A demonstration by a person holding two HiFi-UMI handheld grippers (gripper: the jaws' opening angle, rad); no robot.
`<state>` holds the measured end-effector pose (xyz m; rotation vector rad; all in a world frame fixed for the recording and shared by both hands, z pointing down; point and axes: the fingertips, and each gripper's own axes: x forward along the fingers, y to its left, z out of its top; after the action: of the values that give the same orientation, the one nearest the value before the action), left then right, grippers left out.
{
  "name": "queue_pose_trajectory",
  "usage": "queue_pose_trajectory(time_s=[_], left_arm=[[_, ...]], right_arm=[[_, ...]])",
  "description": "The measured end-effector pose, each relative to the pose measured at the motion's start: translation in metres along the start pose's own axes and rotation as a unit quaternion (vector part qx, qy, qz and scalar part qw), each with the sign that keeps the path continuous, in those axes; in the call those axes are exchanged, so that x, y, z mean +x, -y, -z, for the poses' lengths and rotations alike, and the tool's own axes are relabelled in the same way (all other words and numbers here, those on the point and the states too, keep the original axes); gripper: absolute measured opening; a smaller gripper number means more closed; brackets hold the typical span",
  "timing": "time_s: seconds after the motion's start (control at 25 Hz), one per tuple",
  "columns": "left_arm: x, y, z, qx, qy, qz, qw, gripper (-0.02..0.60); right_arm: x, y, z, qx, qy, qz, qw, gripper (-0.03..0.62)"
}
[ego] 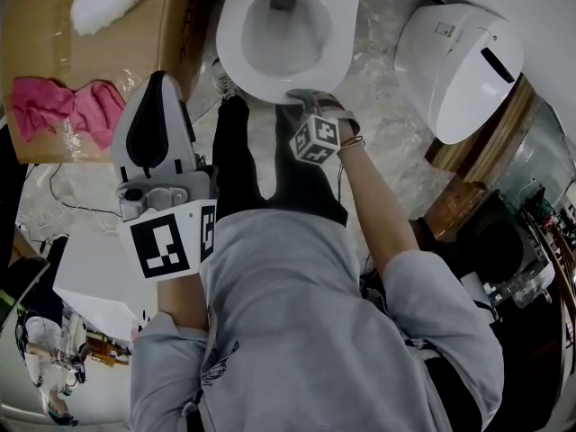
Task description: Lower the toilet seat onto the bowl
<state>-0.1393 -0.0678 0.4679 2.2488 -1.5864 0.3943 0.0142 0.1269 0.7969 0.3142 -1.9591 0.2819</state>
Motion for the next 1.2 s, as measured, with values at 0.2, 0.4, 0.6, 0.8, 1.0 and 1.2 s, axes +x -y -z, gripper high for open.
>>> queue_pose_trajectory(time_s=[0.2, 0.4, 0.6, 0.8, 1.0, 1.2], left_arm=[[0.001, 0.000, 0.005, 0.000, -0.005, 0.002, 1.0000, 0.000], [0.003, -0.004, 0.007, 0.001, -0.005, 0.002, 1.0000, 0.000], [0.002, -0.004, 0.006, 0.000, -0.005, 0.001, 1.0000, 0.000], [-0.002, 0.000, -0.001, 0.001, 0.002, 0.005, 1.0000, 0.001], [-0.008, 0.003, -0.015, 0.005, 0.012, 0.009, 0.9999, 0.000], [-0.010, 0.005, -0.034, 0.014, 0.028, 0.017, 0.9994, 0.000]], right_arm=[[0.012, -0.007, 0.005, 0.002, -0.012, -0.016, 1.000, 0.104], [0.015, -0.011, 0.007, 0.021, -0.014, -0.046, 0.999, 0.079], [0.010, -0.004, 0.010, 0.036, -0.014, -0.035, 0.999, 0.008], [0.000, 0.004, 0.014, 0.047, -0.020, -0.021, 0.998, 0.002], [-0.016, 0.011, 0.008, 0.074, -0.012, 0.002, 0.997, 0.000], [-0.031, 0.023, -0.001, 0.166, 0.016, 0.021, 0.986, 0.000]])
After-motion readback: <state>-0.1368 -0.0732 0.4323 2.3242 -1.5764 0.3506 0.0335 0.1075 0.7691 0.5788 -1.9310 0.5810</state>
